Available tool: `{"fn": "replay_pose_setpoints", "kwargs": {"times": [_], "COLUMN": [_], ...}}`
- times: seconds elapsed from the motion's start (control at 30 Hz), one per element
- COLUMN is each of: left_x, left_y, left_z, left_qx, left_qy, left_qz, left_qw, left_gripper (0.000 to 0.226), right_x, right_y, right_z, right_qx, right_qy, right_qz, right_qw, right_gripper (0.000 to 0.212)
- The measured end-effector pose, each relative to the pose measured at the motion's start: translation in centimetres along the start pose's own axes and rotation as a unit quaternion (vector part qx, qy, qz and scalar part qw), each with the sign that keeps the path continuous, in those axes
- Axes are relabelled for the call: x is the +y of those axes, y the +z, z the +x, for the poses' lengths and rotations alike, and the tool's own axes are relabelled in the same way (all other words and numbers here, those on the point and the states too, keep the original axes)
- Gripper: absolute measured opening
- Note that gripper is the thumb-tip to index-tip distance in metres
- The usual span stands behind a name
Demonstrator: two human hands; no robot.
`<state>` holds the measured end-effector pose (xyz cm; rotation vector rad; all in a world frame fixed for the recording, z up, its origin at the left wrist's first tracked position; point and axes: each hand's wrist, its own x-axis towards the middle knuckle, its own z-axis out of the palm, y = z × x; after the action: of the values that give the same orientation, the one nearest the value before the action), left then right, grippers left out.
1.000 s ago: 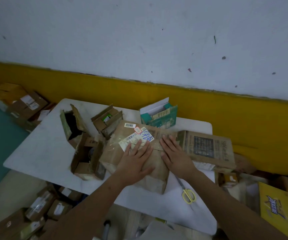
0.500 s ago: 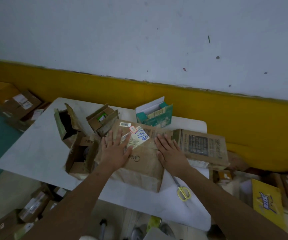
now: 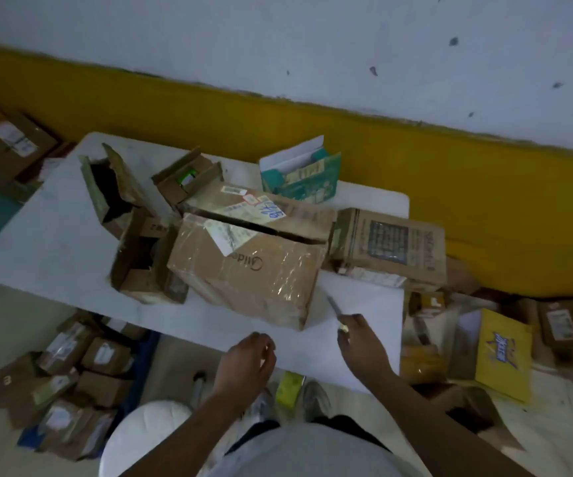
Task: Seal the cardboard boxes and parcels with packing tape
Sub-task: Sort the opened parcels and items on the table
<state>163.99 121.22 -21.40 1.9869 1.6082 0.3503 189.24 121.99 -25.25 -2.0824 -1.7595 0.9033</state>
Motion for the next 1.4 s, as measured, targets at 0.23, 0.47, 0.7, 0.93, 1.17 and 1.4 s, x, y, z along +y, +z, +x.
{"fn": "replay_pose_setpoints", "kwargs": {"times": [0.23,0.47,0.7,0.93,1.17,1.4], "left_x": [-4.6,-4.9,0.2,4.3,12.5,14.8], "left_y": [9.4,16.8,10.4,4.1,-5.5,-14.8], "left_z": [0.4,0.0,2.6,3.6,3.3,7.8], "left_qx": [-0.232,-0.197,-0.212,-0.145,-0.178,0.048], "left_qy": [-0.33,-0.38,-0.386,-0.303,-0.077,0.138], "left_qz": [-0.144,-0.203,-0.199,-0.158,-0.098,0.069], "left_qw": [0.903,0.881,0.876,0.929,0.976,0.987], "left_gripper": [0.062,0.092,0.024,0.03,0.055,0.075], "right_x": [1.5,2.9,1.4,-4.0,-6.4,-11.0], "right_y": [6.4,7.6,7.7,3.9,-9.7,-16.7], "right_z": [-2.4,-2.3,-2.2,-1.3,-2.5,0.1], "right_qx": [-0.211,-0.25,-0.256,-0.127,-0.036,0.098], "right_qy": [0.024,0.072,0.288,0.312,0.168,0.066], "right_qz": [-0.003,0.025,0.217,0.436,0.4,0.477], "right_qw": [0.977,0.965,0.897,0.834,0.9,0.871], "right_gripper": [0.031,0.028,0.032,0.022,0.021,0.024]}}
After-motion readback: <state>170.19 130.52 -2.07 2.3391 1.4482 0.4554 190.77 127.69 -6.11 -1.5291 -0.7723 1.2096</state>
